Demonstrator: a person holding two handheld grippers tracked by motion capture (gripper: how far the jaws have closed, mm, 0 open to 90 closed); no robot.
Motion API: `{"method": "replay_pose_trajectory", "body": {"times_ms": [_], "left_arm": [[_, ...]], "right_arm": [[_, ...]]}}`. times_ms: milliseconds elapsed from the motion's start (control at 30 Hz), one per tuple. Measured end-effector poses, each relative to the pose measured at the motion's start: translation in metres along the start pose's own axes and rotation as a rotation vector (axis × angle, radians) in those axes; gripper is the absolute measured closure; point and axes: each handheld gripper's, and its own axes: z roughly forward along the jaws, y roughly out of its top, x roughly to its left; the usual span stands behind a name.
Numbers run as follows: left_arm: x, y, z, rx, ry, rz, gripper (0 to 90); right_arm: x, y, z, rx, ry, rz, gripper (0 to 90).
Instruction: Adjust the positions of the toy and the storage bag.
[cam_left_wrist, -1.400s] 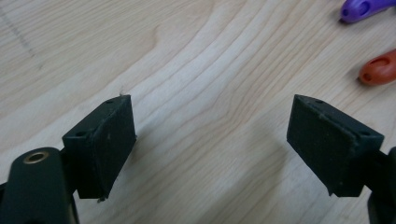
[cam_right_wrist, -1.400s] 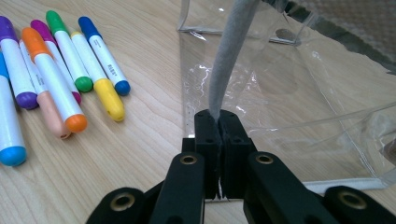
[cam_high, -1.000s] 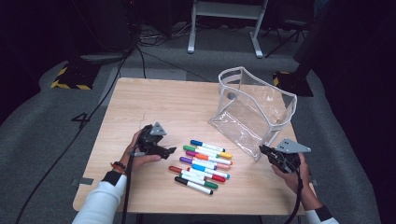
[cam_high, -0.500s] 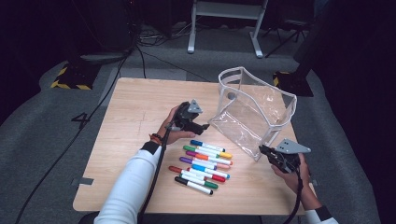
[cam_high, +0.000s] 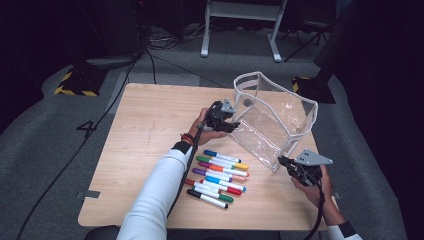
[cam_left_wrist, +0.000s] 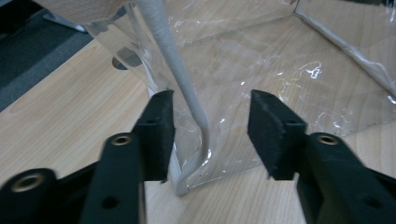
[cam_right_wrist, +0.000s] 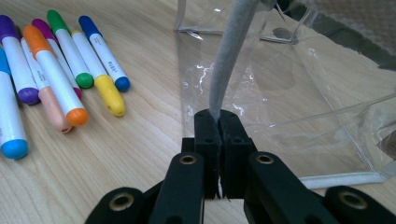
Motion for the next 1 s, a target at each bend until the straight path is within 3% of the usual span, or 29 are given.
{"method": "replay_pose_trajectory", "body": {"times_ms": [33, 167, 267, 333, 433, 467, 500, 633, 767, 1000], "left_arm": [[0.0, -0.001, 0.001, 0.008, 0.027, 0.011, 75.0], [0.006, -0.003, -0.004, 0.01, 0.0, 0.032, 86.2], [0.004, -0.003, -0.009, 0.028, 0.005, 0.071, 87.2], [0.005, -0.006, -0.013, 0.032, 0.008, 0.075, 87.3], [0.011, -0.011, -0.02, 0.038, 0.012, 0.056, 87.2], [0.011, -0.011, -0.02, 0.038, 0.012, 0.056, 87.2], [0.013, -0.014, -0.025, 0.051, 0.026, 0.056, 87.2], [0.016, -0.02, -0.034, 0.057, 0.04, 0.05, 87.2], [0.019, -0.031, -0.046, 0.057, 0.066, 0.011, 87.1], [0.017, -0.046, -0.064, 0.037, 0.073, -0.014, 87.2]], "right_arm": [[-0.001, -0.001, 0.0, -0.002, 0.001, 0.005, 88.1], [-0.002, -0.001, 0.0, -0.005, -0.002, 0.008, 88.0], [-0.002, -0.001, 0.002, -0.003, -0.006, 0.003, 88.0], [-0.004, 0.0, 0.005, -0.006, -0.024, 0.003, 88.0], [-0.008, 0.003, 0.014, -0.011, -0.082, -0.022, 88.2], [-0.008, 0.003, 0.014, -0.011, -0.082, -0.022, 88.2], [-0.014, 0.006, 0.023, -0.018, -0.067, 0.012, 88.2], [-0.017, 0.012, 0.035, -0.02, -0.058, 0.02, 88.1], [-0.024, 0.023, 0.054, -0.023, -0.028, 0.064, 88.1], [-0.027, 0.03, 0.062, -0.021, 0.005, 0.054, 88.3]]}}
